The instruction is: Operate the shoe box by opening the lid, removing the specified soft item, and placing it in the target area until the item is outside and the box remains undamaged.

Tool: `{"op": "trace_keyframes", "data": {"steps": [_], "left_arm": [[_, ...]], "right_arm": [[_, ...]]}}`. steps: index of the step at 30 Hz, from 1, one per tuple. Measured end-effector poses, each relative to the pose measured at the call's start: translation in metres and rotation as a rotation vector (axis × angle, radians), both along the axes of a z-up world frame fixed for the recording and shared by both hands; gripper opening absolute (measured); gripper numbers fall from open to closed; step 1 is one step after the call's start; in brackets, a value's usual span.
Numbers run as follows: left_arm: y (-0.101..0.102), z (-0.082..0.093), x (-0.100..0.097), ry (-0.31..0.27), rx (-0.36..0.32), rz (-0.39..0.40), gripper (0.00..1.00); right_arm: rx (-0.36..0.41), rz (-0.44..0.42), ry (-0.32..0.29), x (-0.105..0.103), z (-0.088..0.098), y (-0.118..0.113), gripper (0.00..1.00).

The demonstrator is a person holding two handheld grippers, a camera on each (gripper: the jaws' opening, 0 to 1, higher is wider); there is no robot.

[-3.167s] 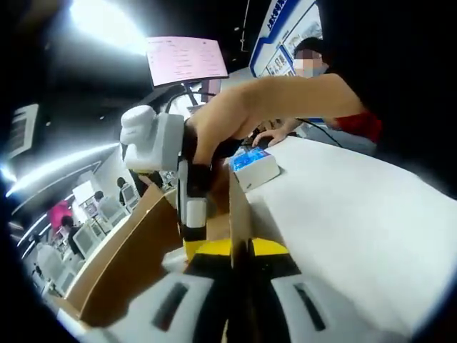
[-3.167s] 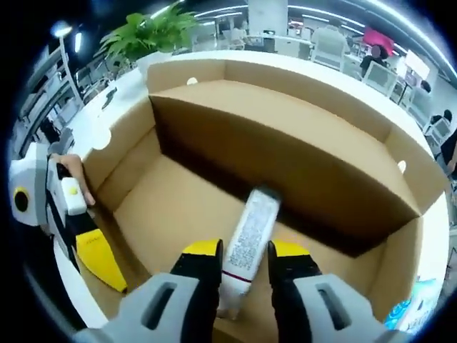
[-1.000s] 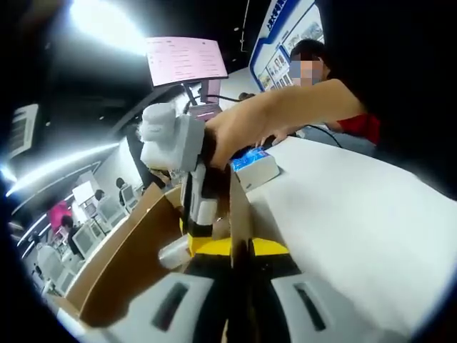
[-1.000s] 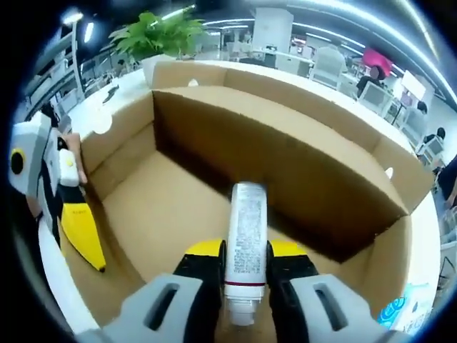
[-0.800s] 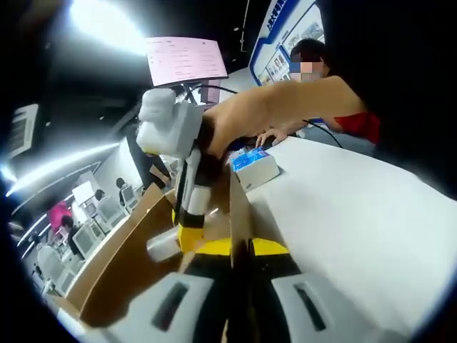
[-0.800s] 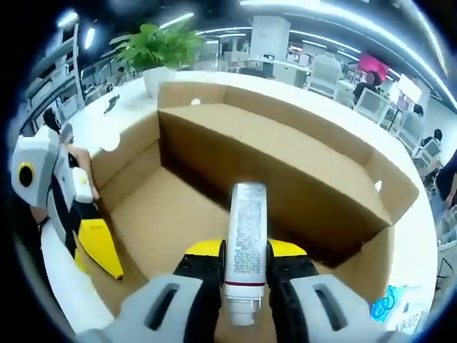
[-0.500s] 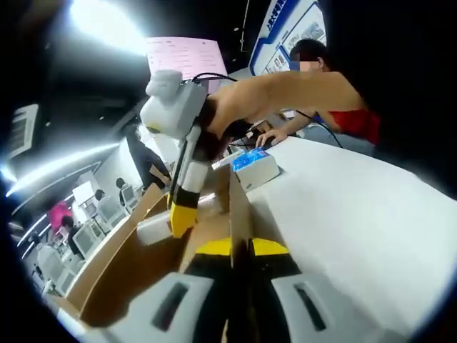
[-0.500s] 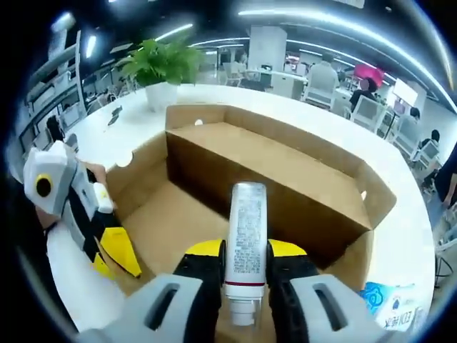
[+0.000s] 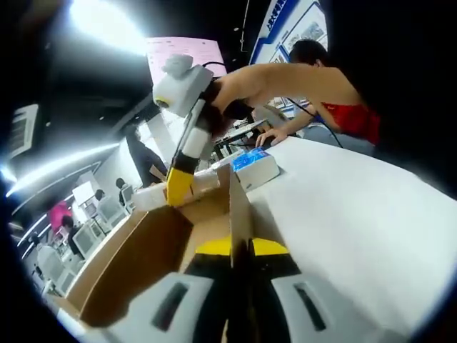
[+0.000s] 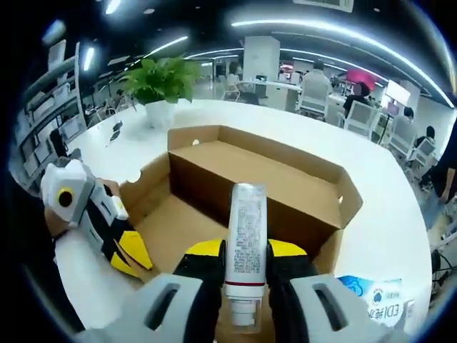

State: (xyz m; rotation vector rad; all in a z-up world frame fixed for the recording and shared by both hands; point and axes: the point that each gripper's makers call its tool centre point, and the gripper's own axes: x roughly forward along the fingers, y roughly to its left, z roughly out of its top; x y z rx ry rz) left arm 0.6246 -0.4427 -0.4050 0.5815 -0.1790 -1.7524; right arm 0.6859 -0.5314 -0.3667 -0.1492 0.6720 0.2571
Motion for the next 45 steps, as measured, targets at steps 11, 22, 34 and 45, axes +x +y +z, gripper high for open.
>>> {"op": "trace_keyframes", "data": {"steps": [11,22,34,45], "left_arm": [[0.0,0.0,0.0,0.0,0.0,-0.001,0.07],[0.0,0.0,0.0,0.0,0.0,-0.001,0.06],[0.0,0.001,0.001,0.0,0.0,0.0,0.07],[-0.001,0.002,0.001,-0.003,-0.001,0.0,0.07]], "right_arm": [[-0.026,-0.068,-0.023,-0.02,0.017,-0.041,0.21],[-0.047,-0.198,-0.06,-0.057,0.036,-0.103,0.21],[-0.061,-0.301,-0.065,-0.087,0.038,-0.15,0.21],[-0.085,-0.363,-0.054,-0.102,0.041,-0.204,0.21]]}}
